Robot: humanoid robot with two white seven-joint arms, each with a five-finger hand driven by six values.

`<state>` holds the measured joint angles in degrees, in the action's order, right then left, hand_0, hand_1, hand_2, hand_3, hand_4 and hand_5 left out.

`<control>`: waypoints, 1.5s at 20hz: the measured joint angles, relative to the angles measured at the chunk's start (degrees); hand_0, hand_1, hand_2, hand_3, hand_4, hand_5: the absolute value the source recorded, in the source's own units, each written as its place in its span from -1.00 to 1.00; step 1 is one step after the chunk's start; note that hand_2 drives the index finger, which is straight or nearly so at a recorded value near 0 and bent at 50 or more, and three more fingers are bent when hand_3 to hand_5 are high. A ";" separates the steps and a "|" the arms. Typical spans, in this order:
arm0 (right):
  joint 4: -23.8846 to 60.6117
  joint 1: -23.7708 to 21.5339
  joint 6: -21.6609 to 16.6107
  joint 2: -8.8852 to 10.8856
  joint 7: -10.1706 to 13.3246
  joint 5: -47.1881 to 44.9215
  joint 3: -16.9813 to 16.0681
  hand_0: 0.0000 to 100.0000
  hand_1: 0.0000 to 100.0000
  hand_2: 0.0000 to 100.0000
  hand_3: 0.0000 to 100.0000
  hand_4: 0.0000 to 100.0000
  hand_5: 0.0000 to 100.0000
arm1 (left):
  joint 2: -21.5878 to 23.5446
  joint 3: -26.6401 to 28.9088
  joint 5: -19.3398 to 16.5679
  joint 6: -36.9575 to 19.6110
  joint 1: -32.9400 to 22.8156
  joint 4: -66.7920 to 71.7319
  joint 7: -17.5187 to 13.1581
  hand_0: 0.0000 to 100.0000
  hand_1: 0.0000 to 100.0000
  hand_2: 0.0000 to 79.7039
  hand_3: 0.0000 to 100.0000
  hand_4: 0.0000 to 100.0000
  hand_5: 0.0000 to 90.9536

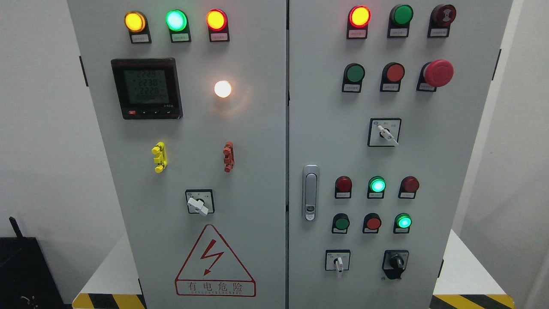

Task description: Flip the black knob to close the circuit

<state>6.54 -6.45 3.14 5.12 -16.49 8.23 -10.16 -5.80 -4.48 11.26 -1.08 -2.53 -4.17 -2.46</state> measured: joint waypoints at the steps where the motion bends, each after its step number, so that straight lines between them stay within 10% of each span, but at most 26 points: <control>1: -0.05 0.10 -1.08 -0.04 -0.45 -0.11 -0.12 -1.00 -1.00 -1.00 -1.00 -1.00 -1.00 | 0.00 0.00 0.00 0.00 0.00 0.00 0.00 -0.76 0.11 -1.00 -1.00 -1.00 -1.00; 16: 2.68 1.96 -43.70 -4.02 -3.92 -1.34 -1.98 -1.00 -0.97 -1.00 -0.91 -1.00 -1.00 | 0.00 0.00 0.01 0.00 0.02 0.00 0.00 -0.76 0.11 -1.00 -1.00 -1.00 -1.00; 30: 22.97 -2.78 -48.15 -8.11 -4.60 -6.77 -2.45 -1.00 -0.81 -0.88 -0.66 -0.88 -1.00 | 0.00 0.00 0.00 0.00 0.03 -0.01 0.00 -0.76 0.11 -1.00 -1.00 -1.00 -1.00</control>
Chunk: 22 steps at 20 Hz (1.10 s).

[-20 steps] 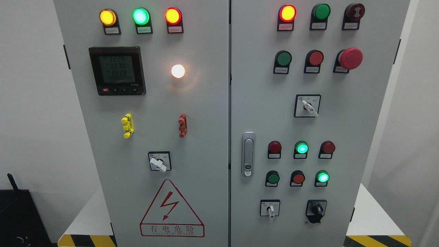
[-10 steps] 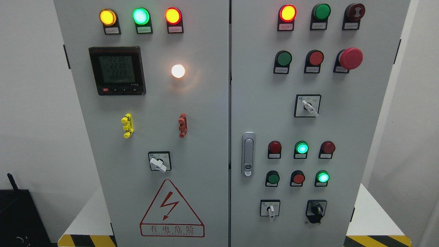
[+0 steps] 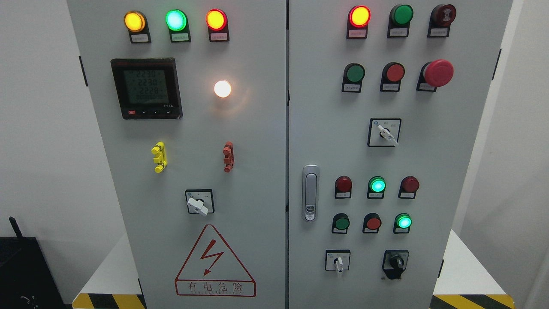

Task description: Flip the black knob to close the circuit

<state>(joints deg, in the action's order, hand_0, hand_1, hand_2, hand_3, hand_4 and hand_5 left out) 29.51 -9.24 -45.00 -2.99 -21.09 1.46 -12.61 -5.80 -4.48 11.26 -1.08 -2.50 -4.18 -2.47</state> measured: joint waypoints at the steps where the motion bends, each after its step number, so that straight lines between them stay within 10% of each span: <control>1: 2.47 -0.67 0.00 -0.19 -0.01 -0.24 -0.01 -1.00 -0.79 -0.87 -0.64 -0.87 -1.00 | 0.00 0.00 0.01 0.00 0.00 0.00 0.00 -0.76 0.11 -1.00 -1.00 -1.00 -1.00; 10: 29.23 -8.29 1.96 -1.25 -0.06 -4.23 0.27 -1.00 -0.75 -0.69 -0.45 -0.70 -0.95 | 0.00 0.00 -0.01 0.00 -0.01 0.00 0.00 -0.76 0.11 -1.00 -1.00 -1.00 -1.00; 17: 50.62 -11.04 12.01 -1.56 -0.31 -1.66 -0.62 -1.00 -0.63 0.00 0.51 0.20 0.01 | 0.00 0.00 0.02 0.00 -0.01 0.00 0.00 -0.76 0.11 -1.00 -1.00 -1.00 -1.00; 22: 62.60 -7.77 15.79 -1.68 0.16 8.98 -2.90 -1.00 -0.51 0.30 0.84 0.53 0.29 | 0.00 0.00 0.01 0.00 -0.02 0.00 0.00 -0.76 0.11 -1.00 -1.00 -1.00 -1.00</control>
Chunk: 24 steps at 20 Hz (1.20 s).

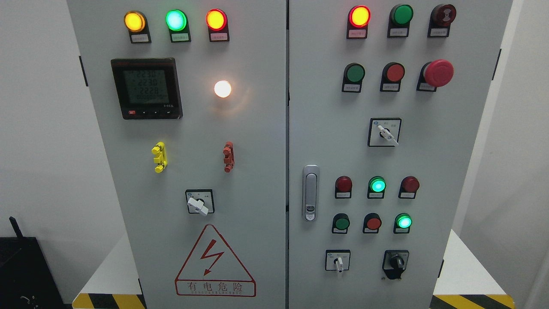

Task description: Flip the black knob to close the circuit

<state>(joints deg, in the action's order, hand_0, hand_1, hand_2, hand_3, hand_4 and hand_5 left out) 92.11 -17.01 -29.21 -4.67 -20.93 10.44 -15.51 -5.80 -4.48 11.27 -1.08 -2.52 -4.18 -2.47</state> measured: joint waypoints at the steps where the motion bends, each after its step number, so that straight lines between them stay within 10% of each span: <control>1: 2.21 0.96 0.62 -0.01 0.04 2.04 -0.56 -1.00 -0.49 0.40 0.93 0.61 0.38 | 0.00 0.00 0.01 0.00 0.00 0.00 0.00 -0.76 0.11 -1.00 -1.00 -1.00 -1.00; 24: 24.13 16.23 11.42 -0.03 -5.85 46.97 -6.24 -1.00 -0.73 0.83 1.00 0.81 0.71 | 0.00 0.00 0.03 0.00 0.00 0.00 0.00 -0.76 0.11 -1.00 -1.00 -1.00 -1.00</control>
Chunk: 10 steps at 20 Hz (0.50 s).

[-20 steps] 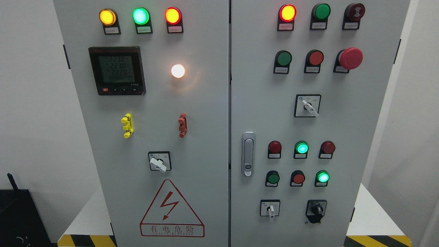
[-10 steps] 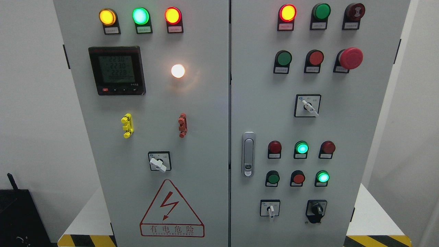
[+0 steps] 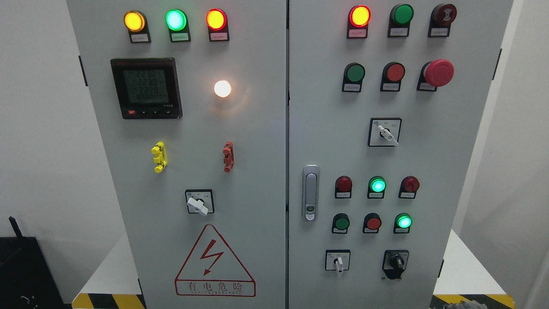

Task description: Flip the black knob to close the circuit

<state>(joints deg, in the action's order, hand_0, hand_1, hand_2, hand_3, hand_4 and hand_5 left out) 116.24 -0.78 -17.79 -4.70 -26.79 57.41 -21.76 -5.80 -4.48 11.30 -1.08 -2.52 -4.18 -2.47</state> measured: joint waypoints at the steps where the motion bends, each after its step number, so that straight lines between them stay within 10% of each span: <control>1: 0.24 0.09 0.88 -0.02 -0.21 1.40 0.20 -1.00 -0.75 0.84 1.00 0.81 0.71 | 0.00 0.00 0.00 0.00 0.00 0.00 0.00 -0.76 0.11 -1.00 -1.00 -1.00 -1.00; 10: 0.27 1.62 10.40 0.01 -0.54 9.74 3.53 -1.00 -0.78 0.86 1.00 0.82 0.72 | 0.00 0.00 -0.02 0.00 0.00 0.00 0.00 -0.76 0.11 -1.00 -1.00 -1.00 -1.00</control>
<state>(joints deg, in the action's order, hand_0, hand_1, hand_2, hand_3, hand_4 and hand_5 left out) 116.51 0.84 -7.39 -4.69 -27.33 67.15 -18.22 -5.80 -4.48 11.28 -1.08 -2.52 -4.18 -2.47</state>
